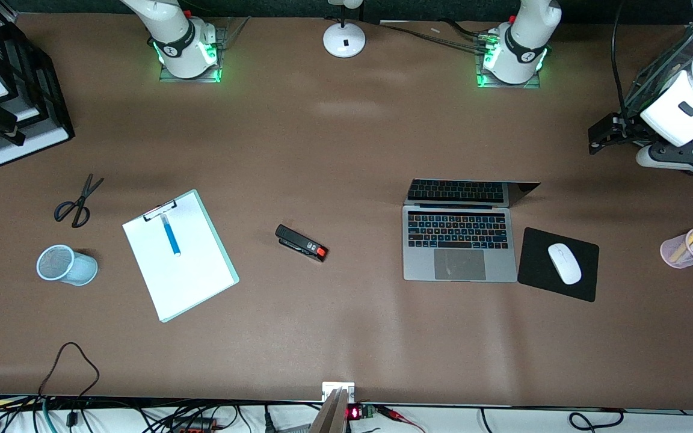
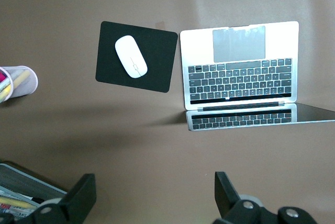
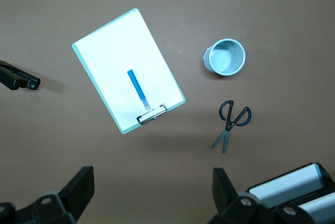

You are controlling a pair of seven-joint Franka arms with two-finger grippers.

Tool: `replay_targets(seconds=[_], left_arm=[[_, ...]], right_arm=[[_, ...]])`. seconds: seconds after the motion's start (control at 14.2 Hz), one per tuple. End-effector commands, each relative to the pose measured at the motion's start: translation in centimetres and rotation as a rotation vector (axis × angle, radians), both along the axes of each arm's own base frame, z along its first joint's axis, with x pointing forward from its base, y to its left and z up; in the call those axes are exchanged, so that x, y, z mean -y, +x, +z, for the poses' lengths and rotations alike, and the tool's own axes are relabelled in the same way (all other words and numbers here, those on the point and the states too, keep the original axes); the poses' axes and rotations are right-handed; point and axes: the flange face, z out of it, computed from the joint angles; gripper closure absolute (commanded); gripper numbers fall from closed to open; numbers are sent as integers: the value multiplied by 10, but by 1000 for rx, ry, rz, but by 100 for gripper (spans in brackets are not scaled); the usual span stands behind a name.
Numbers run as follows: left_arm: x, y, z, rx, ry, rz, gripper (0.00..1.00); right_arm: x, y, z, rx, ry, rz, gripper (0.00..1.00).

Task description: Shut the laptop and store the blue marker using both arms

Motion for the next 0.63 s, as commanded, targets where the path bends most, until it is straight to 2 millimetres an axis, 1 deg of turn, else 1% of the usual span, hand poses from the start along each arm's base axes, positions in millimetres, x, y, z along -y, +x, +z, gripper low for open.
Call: replay_targets(seconds=[0.0,0.21,0.35,0.56], left_arm=[[-1,-4,8,0,3,-5,0],[0,-4,7,0,3,-7,0],[2,-4,8,0,4,-11,0],[6,-5,8,0,2,-17,0]], right_arm=[[-1,-2,-1,-16,4,7,0],[-1,5,-7,-16,0,10,0],[-6,23,-36,-48,2,29,0],[-21,48,-80,-75,6,184,0]])
